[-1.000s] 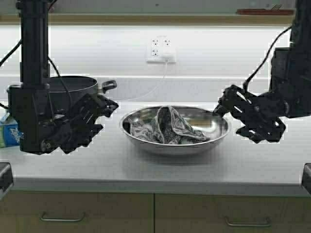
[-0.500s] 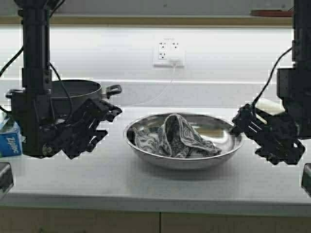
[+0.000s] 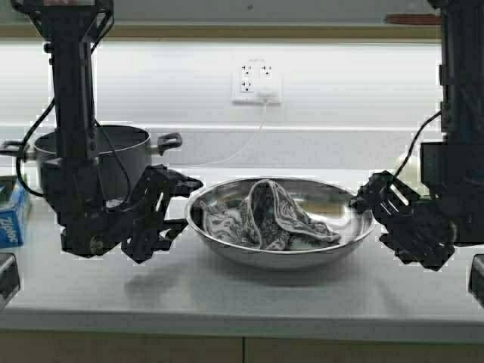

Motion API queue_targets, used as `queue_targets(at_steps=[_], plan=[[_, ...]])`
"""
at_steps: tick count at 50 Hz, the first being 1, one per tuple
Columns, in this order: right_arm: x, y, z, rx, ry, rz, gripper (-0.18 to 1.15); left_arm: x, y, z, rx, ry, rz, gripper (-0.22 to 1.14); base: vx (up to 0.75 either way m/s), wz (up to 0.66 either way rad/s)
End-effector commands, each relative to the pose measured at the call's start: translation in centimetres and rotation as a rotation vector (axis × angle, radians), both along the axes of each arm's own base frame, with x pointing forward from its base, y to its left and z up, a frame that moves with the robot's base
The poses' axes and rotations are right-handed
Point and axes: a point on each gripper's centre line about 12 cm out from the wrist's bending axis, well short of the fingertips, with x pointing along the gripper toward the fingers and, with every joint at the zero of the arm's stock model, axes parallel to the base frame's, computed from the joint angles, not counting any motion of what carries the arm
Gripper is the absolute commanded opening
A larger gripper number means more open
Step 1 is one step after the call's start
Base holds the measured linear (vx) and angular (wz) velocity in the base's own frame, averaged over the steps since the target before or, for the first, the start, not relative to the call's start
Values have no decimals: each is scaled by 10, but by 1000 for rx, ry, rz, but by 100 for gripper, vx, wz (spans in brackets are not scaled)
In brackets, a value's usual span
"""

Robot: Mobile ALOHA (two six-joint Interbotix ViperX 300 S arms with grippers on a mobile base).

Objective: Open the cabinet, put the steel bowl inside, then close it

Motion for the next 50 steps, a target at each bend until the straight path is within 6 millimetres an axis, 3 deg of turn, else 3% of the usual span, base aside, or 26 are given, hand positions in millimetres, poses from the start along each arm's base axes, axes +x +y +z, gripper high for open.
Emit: queue_targets(at_steps=[1,9,14,19,23,26,28,31,36,43,50], plan=[[8,-5,6,68,-50,-3,103,10,-6,9,-27,-39,-7,101,2,0],[18,-4,-1,174,-41,39,99,14,-8,10,-34,-51,-7,88,1,-1],[24,-1,-8,244,-29,65,87,15,-8,11,-36,-55,-6,58,1,-1],[25,-1,-10,283,-24,56,60,15,-8,11,-37,-52,-4,14,1,0],[25,-1,-7,298,-53,58,24,12,-6,9,-27,-35,0,-9,1,-1],[23,-2,-2,310,-82,60,1,12,-5,9,-22,-29,5,-6,1,0],[24,-2,0,321,-98,60,-6,11,-5,8,-18,-23,7,-1,1,1],[24,-1,2,329,-103,61,-1,11,-5,8,-17,-24,10,5,1,-1],[24,-1,4,337,-107,64,11,11,-5,9,-17,-24,6,3,0,0],[22,2,9,354,-102,90,7,7,-4,17,-18,-23,2,2,0,0],[10,4,23,358,-90,118,7,-9,1,35,-10,-4,-23,2,0,0]])
